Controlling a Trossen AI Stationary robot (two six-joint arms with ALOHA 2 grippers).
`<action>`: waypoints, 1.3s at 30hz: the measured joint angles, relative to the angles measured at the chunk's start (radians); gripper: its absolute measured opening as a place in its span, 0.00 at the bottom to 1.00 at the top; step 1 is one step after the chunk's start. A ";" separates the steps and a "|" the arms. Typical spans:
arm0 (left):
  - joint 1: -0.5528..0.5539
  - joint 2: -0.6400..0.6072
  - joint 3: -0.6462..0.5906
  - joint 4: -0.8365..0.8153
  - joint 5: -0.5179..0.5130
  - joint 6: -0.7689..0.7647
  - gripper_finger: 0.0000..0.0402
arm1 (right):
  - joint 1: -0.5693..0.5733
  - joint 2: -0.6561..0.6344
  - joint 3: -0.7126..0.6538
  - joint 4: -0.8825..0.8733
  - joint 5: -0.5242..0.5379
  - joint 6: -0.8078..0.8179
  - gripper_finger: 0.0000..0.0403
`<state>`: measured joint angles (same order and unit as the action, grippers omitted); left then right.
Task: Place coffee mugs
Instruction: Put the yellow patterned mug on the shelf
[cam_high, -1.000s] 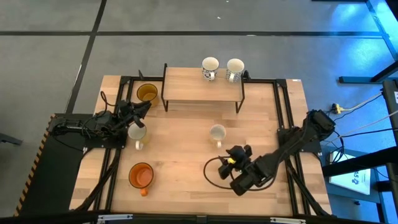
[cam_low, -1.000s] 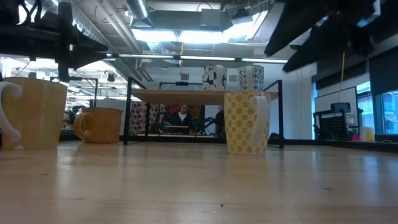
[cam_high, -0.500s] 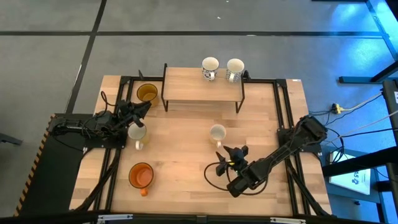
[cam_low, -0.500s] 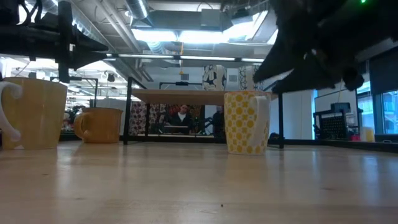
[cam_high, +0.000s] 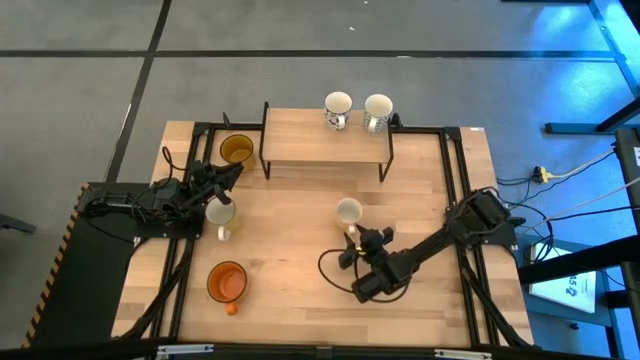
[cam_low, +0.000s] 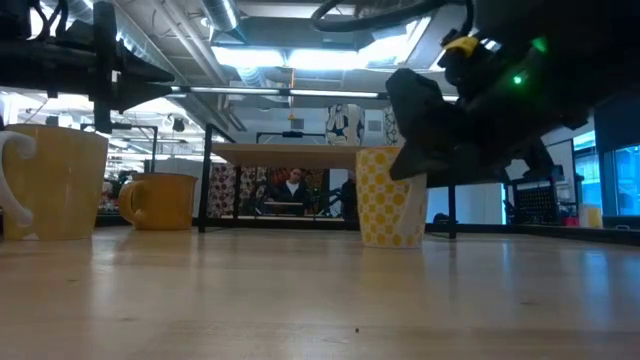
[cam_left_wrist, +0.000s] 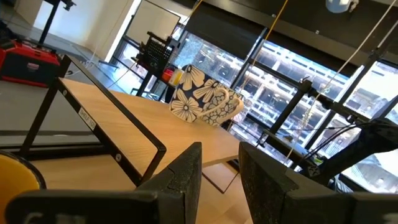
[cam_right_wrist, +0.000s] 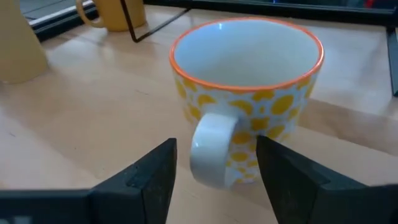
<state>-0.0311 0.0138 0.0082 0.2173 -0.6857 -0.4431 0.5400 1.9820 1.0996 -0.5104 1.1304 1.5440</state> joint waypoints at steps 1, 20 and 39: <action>0.000 0.000 0.000 0.000 0.000 0.000 0.25 | 0.000 0.000 0.000 0.002 -0.004 0.000 0.49; 0.000 0.000 0.000 0.000 0.000 0.005 0.25 | -0.019 0.000 0.044 -0.022 -0.065 -0.093 0.08; -0.001 -0.001 0.000 0.011 0.291 0.003 0.25 | -0.200 -0.006 0.417 -0.012 -0.199 -0.567 0.00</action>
<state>-0.0319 0.0128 0.0078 0.2287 -0.3950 -0.4403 0.3404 1.9756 1.5169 -0.5224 0.9309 0.9767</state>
